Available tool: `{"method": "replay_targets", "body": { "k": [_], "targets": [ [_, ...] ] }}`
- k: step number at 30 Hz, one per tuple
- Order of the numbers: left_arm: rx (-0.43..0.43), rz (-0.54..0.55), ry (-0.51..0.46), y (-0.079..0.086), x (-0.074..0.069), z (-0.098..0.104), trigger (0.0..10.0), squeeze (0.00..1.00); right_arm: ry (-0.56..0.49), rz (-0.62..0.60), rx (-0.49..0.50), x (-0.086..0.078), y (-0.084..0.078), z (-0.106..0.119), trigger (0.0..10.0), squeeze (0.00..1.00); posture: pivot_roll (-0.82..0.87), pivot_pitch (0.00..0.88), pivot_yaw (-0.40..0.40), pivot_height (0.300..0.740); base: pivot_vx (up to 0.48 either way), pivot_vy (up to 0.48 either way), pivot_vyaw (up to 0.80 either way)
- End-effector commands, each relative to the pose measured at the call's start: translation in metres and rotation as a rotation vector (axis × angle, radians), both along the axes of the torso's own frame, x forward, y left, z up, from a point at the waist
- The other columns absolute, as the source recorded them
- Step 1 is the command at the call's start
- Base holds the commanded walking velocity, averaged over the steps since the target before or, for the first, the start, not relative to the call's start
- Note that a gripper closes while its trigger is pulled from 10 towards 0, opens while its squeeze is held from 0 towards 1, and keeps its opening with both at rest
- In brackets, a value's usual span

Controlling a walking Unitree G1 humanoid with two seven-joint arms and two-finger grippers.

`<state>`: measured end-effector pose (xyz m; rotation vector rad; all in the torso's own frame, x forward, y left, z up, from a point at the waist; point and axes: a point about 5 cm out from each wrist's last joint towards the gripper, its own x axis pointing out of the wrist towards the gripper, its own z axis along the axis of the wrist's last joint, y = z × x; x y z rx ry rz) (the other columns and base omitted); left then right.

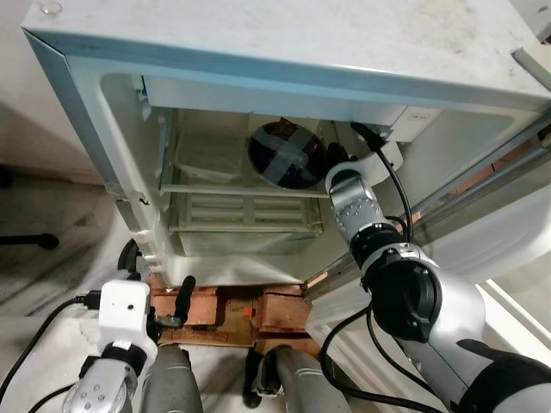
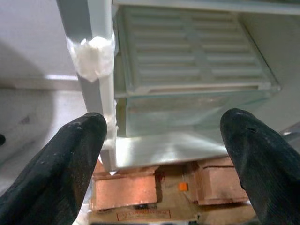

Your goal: Restocking fridge

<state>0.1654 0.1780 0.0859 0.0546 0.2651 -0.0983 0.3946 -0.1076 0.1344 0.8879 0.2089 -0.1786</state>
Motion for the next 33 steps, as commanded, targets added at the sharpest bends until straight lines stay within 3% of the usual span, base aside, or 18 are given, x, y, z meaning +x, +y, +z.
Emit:
{"method": "replay_targets", "body": {
  "k": [1, 6, 12, 13, 19, 21, 23, 24, 25, 26, 28, 33],
  "targets": [
    [0.003, 0.006, 0.012, 0.000, 0.002, -0.005, 10.0, 0.00, -0.062, 0.021, -0.078, 0.001, -0.014, 0.002, 10.0, 1.00, 0.24, 0.186, -0.216, 0.740, 0.000, 0.000, 0.00],
    [0.002, -0.001, -0.014, -0.002, 0.014, -0.004, 10.0, 0.00, -0.112, 0.160, -0.266, -0.014, -0.026, -0.024, 10.0, 1.00, 0.22, 0.154, -0.215, 0.740, 0.000, 0.000, 0.00],
    [-0.028, -0.017, -0.029, -0.004, 0.020, -0.004, 10.0, 0.00, -0.214, 0.302, -0.314, -0.024, -0.027, -0.032, 10.0, 1.00, 0.21, 0.125, -0.208, 0.740, 0.000, 0.000, 0.00],
    [-0.042, -0.027, -0.042, -0.005, 0.022, -0.003, 10.0, 0.00, -0.281, 0.390, -0.342, -0.027, -0.022, -0.030, 10.0, 1.00, 0.20, 0.110, -0.200, 0.740, 0.000, 0.000, 0.00],
    [-0.014, -0.018, -0.065, -0.003, 0.035, -0.003, 10.0, 0.00, -0.359, 0.600, -0.360, -0.041, -0.011, -0.032, 10.0, 1.00, 0.18, 0.077, -0.188, 0.740, 0.000, 0.000, 0.00],
    [-0.012, -0.014, -0.073, -0.003, 0.038, -0.002, 10.0, 0.00, -0.351, 0.608, -0.350, -0.043, -0.011, -0.034, 10.0, 1.00, 0.17, 0.074, -0.187, 0.740, 0.000, 0.000, 0.00],
    [0.016, -0.004, -0.091, -0.003, 0.042, -0.001, 10.0, 0.00, -0.321, 0.613, -0.258, -0.051, -0.015, -0.039, 10.0, 1.00, 0.17, 0.068, -0.190, 0.740, 0.000, 0.000, 0.00],
    [0.015, -0.003, -0.092, -0.004, 0.043, -0.001, 10.0, 0.00, -0.323, 0.632, -0.273, -0.059, -0.017, -0.043, 10.0, 0.84, 0.16, 0.065, -0.189, 0.740, 0.000, 0.000, 0.00],
    [0.012, -0.004, -0.091, -0.004, 0.044, -0.002, 10.0, 0.00, -0.327, 0.648, -0.290, -0.065, -0.018, -0.046, 10.0, 0.84, 0.16, 0.064, -0.188, 0.740, 0.000, 0.000, 0.00],
    [0.009, -0.005, -0.090, -0.004, 0.045, -0.002, 10.0, 0.00, -0.328, 0.664, -0.301, -0.073, -0.019, -0.048, 10.0, 0.00, 0.16, 0.060, -0.185, 0.740, 0.000, 0.000, 0.00],
    [0.008, -0.006, -0.091, -0.004, 0.047, -0.003, 10.0, 0.00, -0.325, 0.671, -0.319, -0.087, -0.022, -0.051, 10.0, 0.00, 0.15, 0.055, -0.181, 0.740, 0.000, 0.000, 0.00],
    [0.013, -0.010, -0.097, -0.003, 0.051, -0.003, 10.0, 0.00, -0.326, 0.636, -0.328, -0.101, -0.028, -0.045, 10.0, 0.00, 0.14, 0.047, -0.172, 0.740, 0.000, 0.000, 0.00]
  ]
}}
